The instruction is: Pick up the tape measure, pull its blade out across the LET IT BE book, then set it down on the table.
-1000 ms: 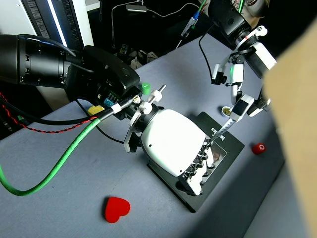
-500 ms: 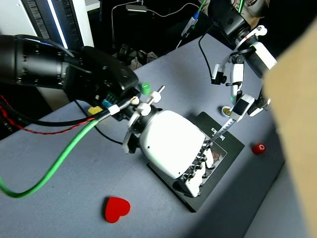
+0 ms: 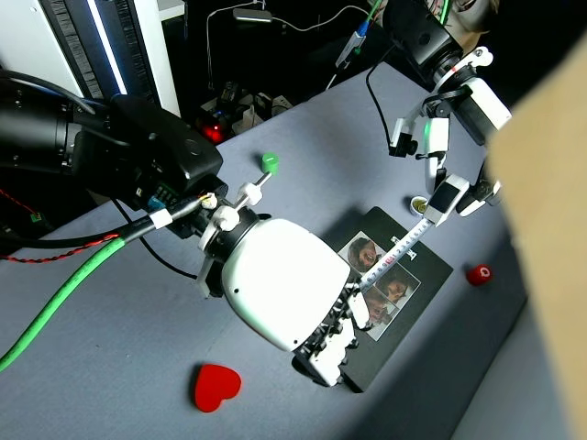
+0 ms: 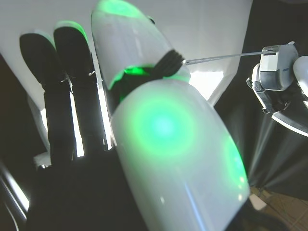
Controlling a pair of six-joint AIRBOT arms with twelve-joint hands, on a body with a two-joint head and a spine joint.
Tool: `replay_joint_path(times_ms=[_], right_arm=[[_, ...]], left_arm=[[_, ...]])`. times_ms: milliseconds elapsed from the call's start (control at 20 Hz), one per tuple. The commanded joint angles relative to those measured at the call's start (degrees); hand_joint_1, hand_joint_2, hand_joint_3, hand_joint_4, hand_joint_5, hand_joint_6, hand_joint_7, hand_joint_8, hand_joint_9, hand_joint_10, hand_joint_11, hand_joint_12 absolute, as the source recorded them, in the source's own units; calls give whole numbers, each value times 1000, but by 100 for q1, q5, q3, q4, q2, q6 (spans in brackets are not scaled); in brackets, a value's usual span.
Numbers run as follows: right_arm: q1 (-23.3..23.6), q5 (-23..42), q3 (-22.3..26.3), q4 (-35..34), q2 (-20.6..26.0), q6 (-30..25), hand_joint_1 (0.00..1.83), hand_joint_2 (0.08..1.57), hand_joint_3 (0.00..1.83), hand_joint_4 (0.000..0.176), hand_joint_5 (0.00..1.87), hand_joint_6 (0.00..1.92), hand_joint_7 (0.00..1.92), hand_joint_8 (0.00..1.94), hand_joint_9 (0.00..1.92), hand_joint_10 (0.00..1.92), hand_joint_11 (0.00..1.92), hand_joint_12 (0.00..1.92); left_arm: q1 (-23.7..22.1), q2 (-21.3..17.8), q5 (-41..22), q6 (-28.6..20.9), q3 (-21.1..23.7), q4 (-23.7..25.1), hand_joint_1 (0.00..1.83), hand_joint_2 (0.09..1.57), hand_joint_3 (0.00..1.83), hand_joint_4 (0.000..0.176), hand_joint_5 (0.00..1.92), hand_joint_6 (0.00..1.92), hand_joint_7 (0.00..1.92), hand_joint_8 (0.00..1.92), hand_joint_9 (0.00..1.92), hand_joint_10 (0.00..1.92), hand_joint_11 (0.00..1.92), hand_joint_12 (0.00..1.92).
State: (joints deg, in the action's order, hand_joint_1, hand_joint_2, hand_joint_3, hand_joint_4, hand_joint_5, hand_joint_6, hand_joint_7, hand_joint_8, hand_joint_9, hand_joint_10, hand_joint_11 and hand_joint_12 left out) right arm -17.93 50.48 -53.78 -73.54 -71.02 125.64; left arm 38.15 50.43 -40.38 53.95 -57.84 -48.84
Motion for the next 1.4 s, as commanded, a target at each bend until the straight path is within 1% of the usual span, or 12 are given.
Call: replay_joint_path(times_ms=[0,250,650,750,1100,1250,1350], right_arm=[[54,429,-7,399,65,11,1353,1174,0,0,758,1228,913,1037,828,1413,685,1484],[131,461,-4,411,154,-21,1353,1175,0,0,748,1225,916,1039,831,1415,683,1487],[86,461,46,408,315,-88,1353,1175,0,0,745,1223,915,1045,830,1416,676,1477],[89,451,50,407,401,-104,1354,1175,0,0,744,1224,911,1050,840,1405,679,1451],[36,431,88,407,655,-183,1354,1172,0,0,753,1213,907,1052,848,1397,703,1458],[6,426,122,419,659,-184,1354,1172,0,0,753,1212,907,1052,849,1395,692,1452],[37,455,166,589,654,-209,1355,1172,0,0,744,1214,910,1043,856,1397,693,1453]], left_arm=[[-31,-60,-706,-27,-35,146,1390,1058,0,0,1103,626,1163,779,932,1123,840,999],[-29,-61,-707,-27,-31,141,1390,1057,0,0,1105,619,1166,774,935,1119,837,993],[-19,-60,-748,-27,-33,122,1390,1057,0,0,1115,615,1165,774,926,1120,833,990],[-16,-60,-751,-27,-35,122,1390,1056,0,0,1109,615,1164,771,937,1119,839,993],[-14,-61,-762,-27,-41,115,1391,1057,0,0,1111,599,1163,780,937,1119,833,989],[-16,-60,-769,-27,-42,115,1391,1056,0,0,1112,609,1165,771,940,1114,830,988],[-16,-62,-769,-27,-40,115,1391,1055,0,0,1110,612,1169,767,939,1113,852,995]])
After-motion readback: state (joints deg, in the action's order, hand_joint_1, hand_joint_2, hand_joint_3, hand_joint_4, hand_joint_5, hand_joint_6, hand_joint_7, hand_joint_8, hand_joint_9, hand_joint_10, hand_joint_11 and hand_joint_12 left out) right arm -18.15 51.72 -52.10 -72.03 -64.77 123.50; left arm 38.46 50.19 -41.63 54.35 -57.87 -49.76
